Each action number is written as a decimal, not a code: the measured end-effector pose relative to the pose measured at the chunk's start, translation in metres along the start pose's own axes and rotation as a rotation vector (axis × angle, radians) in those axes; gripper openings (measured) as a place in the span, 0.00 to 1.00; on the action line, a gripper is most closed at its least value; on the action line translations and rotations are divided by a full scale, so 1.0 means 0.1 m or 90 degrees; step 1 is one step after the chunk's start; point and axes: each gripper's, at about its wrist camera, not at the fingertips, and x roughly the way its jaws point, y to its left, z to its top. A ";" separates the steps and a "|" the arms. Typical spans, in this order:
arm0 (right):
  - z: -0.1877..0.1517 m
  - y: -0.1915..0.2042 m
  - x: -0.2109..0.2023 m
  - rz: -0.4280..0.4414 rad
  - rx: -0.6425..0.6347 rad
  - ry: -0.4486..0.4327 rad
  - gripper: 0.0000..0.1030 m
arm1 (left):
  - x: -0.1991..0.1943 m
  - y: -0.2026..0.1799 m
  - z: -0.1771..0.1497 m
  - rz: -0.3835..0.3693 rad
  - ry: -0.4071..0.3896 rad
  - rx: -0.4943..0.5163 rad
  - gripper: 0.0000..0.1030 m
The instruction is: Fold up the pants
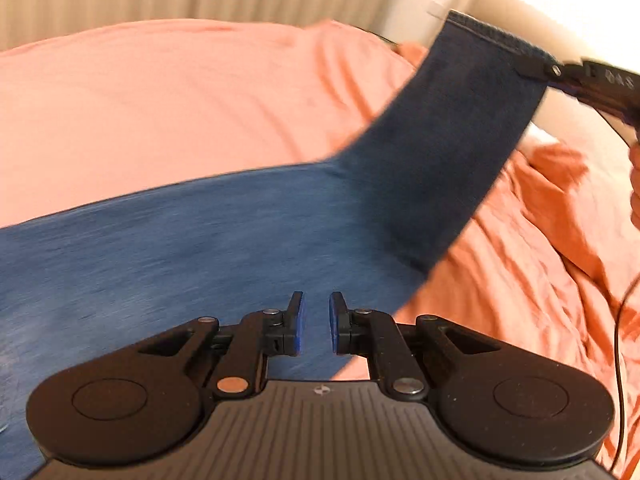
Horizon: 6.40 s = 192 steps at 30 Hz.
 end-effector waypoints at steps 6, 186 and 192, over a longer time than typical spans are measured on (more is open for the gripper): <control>-0.29 1.02 0.15 0.090 -0.021 0.041 0.08 | -0.38 0.53 -0.29 0.042 -0.017 -0.063 0.14; -1.89 0.56 0.90 0.003 -0.086 0.270 0.04 | 1.09 1.39 0.57 0.187 0.021 0.011 0.50; -1.64 0.77 0.67 0.006 -0.147 0.251 0.40 | 0.27 1.46 0.45 0.187 0.001 -0.035 0.56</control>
